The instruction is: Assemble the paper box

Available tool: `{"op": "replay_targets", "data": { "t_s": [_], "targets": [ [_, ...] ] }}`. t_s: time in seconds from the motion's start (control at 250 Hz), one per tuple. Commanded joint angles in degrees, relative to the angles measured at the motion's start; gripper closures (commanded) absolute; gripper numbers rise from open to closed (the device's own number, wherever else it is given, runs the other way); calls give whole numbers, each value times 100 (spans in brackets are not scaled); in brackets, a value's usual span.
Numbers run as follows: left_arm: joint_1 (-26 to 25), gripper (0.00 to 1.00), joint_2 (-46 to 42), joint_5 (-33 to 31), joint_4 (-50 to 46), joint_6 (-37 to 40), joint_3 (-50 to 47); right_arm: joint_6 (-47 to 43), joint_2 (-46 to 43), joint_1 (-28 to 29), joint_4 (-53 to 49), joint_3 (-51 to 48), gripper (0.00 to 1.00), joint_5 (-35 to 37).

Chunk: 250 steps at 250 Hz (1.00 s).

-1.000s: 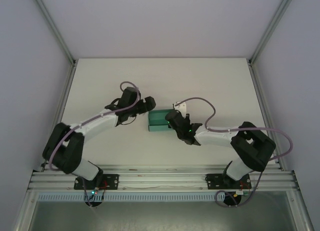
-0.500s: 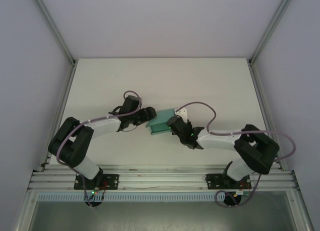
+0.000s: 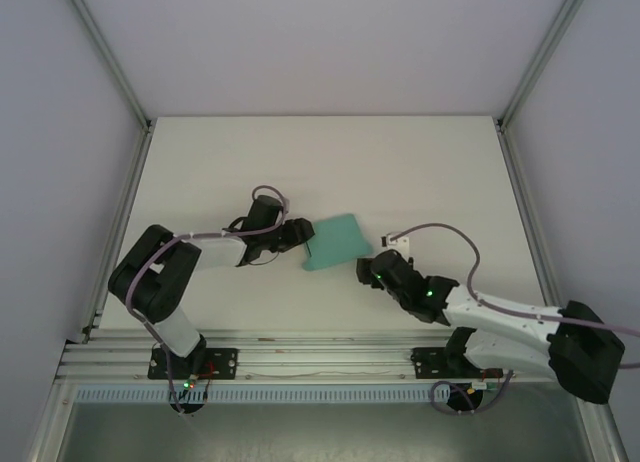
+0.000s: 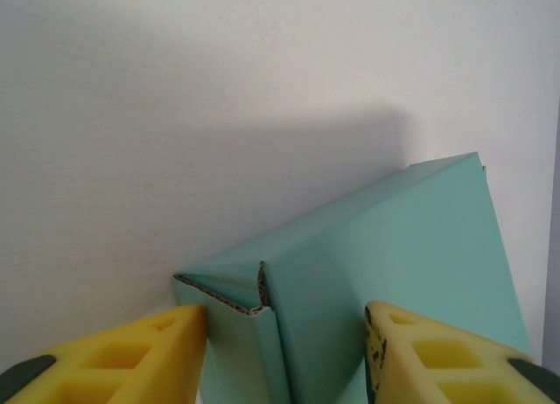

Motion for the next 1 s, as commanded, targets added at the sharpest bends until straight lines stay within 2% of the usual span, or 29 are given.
{"op": "replay_targets", "data": {
  "t_s": [0.0,0.06,0.16,0.264,0.412,0.504,0.544,0.616,0.775,0.995],
  "targets": [
    [27,59,276,88,-90,306,-103,184,-274,-79,-104,10,13,-55],
    [36,61,323,146,38,369,-152,192,-305,-294,-110,106,8,-223],
    [88,69,374,221,312,454,-289,212,-166,-883,16,234,0,-963],
    [192,75,444,418,745,434,-489,205,183,-1443,240,384,0,-1717],
    [466,78,687,1014,1832,43,-866,140,795,-1816,731,608,0,-2745],
    [581,79,824,1286,2378,-122,-1010,118,1243,-1948,786,859,3,-3177],
    [610,83,869,1344,2490,-150,-1054,145,1445,-2024,797,963,4,-3309],
    [661,83,941,1371,2598,-178,-1095,240,1780,-2148,929,1079,7,-3566],
    [730,83,1068,1460,2853,-258,-1174,400,2419,-2283,1508,1196,11,-4487],
    [801,83,1244,1583,3315,-449,-1288,833,3008,-2356,2452,1204,18,-5337]
  ]
}}
